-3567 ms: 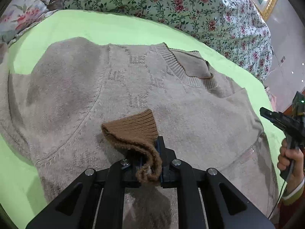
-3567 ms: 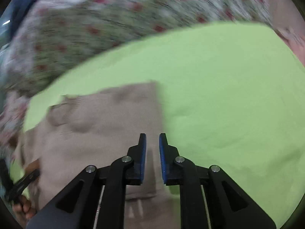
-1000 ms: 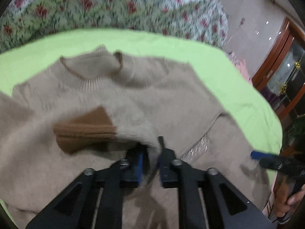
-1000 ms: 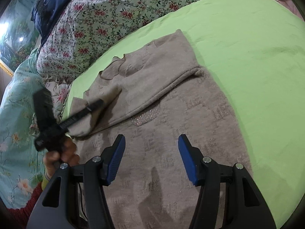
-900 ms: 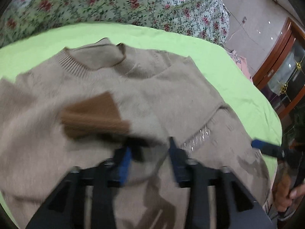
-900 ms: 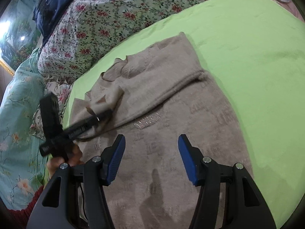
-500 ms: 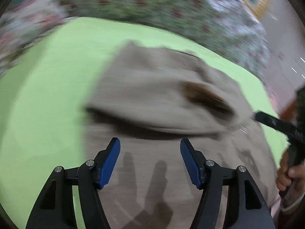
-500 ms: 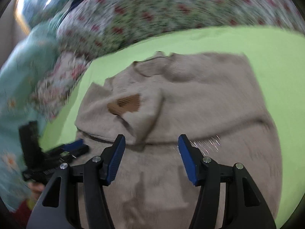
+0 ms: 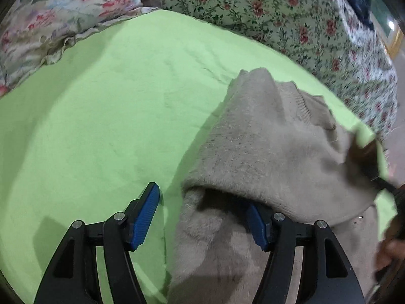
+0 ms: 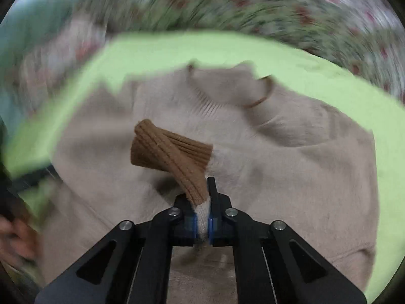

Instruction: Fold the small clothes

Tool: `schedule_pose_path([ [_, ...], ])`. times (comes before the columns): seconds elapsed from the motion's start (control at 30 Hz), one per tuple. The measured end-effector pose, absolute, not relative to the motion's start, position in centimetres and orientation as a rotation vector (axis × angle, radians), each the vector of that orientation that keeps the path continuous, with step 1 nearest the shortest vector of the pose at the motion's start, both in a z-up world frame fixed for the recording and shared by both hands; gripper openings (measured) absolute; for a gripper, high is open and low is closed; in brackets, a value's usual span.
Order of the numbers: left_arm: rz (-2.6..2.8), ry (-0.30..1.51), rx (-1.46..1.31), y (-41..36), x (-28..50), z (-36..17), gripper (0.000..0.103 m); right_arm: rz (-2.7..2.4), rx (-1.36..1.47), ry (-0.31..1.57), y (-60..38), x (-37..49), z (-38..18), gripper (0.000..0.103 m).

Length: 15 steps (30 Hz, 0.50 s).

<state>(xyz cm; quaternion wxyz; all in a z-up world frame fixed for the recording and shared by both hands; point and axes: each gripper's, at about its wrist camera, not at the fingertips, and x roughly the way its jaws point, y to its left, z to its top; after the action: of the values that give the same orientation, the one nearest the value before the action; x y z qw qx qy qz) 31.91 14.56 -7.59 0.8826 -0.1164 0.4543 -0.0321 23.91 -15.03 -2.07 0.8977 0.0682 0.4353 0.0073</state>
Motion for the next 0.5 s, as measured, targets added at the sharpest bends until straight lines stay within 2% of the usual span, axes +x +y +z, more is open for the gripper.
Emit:
schedule_pose_path([
  [0.13, -0.02, 0.937, -0.235, 13.9, 31.7, -7.9, 0.067, -0.107, 0.354, 0.783, -22.1, 20.2, -0.3, 0.006],
  [0.23, -0.012, 0.928, -0.217, 13.0, 31.4, -8.0, 0.068, -0.13, 0.472, 0.811, -25.5, 18.9, -2.9, 0.006],
  [0.37, 0.011, 0.923, -0.223, 13.3, 31.1, -8.0, 0.067, -0.171, 0.64, 0.892, -27.9, 17.7, -6.7, 0.013],
  [0.5, 0.005, 0.919, -0.27, 14.4, 30.8, -8.2, 0.068, -0.238, 0.633, 0.828, -29.1, 14.8, -6.4, 0.014],
])
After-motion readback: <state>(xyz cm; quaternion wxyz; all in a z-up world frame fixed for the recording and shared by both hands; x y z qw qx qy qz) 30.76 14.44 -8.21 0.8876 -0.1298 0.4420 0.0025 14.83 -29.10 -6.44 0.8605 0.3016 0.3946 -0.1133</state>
